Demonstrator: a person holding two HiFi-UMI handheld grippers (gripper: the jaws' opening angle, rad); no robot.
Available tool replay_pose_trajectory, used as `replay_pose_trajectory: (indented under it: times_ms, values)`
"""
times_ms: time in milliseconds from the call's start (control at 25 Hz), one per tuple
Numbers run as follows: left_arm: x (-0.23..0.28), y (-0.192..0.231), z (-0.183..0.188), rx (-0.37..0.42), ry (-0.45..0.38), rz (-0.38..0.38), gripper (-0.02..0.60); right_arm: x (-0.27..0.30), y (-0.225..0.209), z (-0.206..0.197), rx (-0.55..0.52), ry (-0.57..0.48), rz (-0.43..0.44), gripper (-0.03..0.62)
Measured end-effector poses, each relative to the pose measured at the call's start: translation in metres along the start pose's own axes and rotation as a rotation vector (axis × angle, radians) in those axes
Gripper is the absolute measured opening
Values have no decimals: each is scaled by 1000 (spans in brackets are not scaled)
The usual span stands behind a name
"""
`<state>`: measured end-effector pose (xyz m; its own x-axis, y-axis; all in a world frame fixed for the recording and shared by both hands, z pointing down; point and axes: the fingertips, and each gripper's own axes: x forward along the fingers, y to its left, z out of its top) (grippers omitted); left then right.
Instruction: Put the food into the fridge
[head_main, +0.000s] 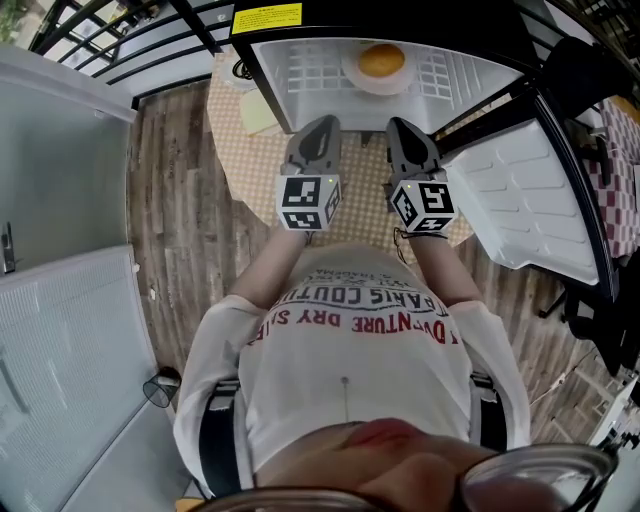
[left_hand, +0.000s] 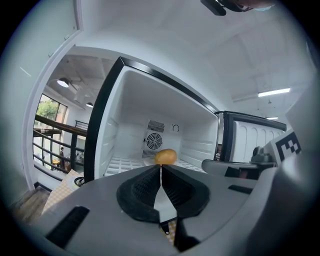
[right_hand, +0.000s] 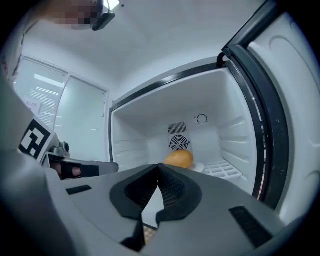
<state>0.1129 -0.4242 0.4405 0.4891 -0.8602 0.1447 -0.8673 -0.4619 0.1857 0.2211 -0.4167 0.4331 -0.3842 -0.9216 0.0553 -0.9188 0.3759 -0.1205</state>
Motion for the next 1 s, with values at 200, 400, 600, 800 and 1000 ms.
replay_pose_trajectory:
  times_ms: [200,400,600,800,1000]
  values:
    - [-2,-4,-1,22,3,-13,28,-1,6,-3,-16,21,11,25]
    - [-3,-6,-3,25,11,-17,28,0,9,-6,-23,45,18,25]
    - [-3,-7,-5,29,14,-20,28,2,9,-7,-9,62,15,25]
    - [-2,-8,-8,22,31,-27,28,4,8,-11,52,93,2,26]
    - [-1,-6,-11,19,42,-25,28,5,6,-13,50,103,-6,25]
